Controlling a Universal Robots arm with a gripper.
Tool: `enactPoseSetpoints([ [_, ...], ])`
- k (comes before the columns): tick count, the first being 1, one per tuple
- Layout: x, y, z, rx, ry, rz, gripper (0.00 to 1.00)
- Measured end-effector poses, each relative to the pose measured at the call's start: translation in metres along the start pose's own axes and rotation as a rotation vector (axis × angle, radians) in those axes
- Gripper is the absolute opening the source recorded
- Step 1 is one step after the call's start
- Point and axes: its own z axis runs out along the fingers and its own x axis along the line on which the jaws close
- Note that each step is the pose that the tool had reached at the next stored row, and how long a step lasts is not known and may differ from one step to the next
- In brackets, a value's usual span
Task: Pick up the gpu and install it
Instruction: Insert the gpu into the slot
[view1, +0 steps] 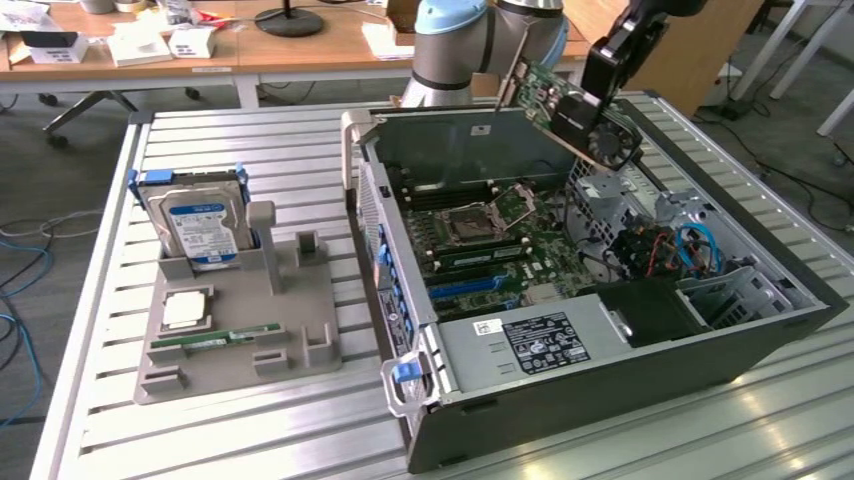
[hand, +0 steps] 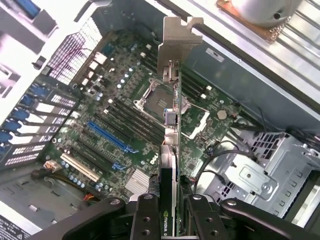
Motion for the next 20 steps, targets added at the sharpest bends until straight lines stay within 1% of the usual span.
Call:
enactPoseSetpoints([
  [20, 0.0000, -0.0001, 0.0012, -0.0042, 0.0289, -0.237, 0.26],
])
